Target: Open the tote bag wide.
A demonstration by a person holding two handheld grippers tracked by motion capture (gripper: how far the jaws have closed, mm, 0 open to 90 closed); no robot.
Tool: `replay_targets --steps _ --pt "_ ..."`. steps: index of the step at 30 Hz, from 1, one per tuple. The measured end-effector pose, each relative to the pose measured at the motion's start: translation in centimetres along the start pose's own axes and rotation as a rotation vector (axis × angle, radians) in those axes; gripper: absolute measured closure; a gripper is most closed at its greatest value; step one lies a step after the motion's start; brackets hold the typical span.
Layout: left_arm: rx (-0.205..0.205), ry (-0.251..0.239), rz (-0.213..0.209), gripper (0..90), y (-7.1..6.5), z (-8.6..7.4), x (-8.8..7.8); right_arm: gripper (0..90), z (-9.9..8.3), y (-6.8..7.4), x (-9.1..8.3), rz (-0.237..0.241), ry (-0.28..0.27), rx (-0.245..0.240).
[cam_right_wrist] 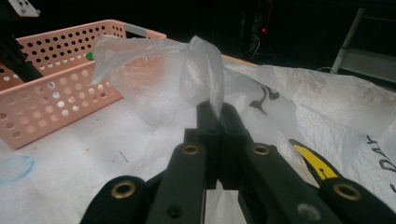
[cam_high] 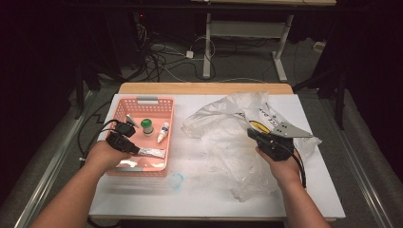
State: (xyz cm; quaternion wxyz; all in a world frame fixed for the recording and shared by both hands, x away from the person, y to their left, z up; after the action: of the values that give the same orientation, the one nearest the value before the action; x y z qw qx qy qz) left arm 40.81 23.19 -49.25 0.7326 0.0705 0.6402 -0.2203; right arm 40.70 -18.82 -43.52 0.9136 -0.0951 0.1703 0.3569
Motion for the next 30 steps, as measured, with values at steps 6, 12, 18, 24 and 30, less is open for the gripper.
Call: replay_targets --steps 6,12,18,24,30 --pt "0.023 0.161 0.074 87.7 0.4 -0.6 1.4 90.0 0.1 0.1 0.0 0.001 -0.001 -0.005" --pt "-0.012 0.162 0.113 87.7 1.6 0.6 1.6 90.0 0.0 0.0 0.0 0.001 -0.002 -0.007" --pt "-0.065 0.099 0.122 87.7 2.8 2.3 1.8 90.0 0.0 0.0 0.0 -0.001 0.0 0.0" --pt "-0.067 0.025 0.111 87.7 2.7 3.9 2.5 90.0 -0.1 0.0 0.1 -0.001 0.002 -0.003" --pt "-0.064 0.003 0.125 87.7 2.6 3.9 2.1 90.0 -0.1 0.0 0.2 0.002 0.003 0.0"
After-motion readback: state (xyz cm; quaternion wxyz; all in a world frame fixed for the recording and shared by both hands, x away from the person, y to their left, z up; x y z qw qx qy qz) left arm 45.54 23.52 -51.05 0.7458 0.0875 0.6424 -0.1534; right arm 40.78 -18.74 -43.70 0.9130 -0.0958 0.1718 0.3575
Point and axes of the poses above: each handheld gripper's, and its own axes: x roughly forward along the jaws, z roughly out of its top, y roughly to its left, the point moved 6 cm from there along x, roughly forward along the jaws, and after that the axes turned 4 degrees about -x, right-handed, at the moved point
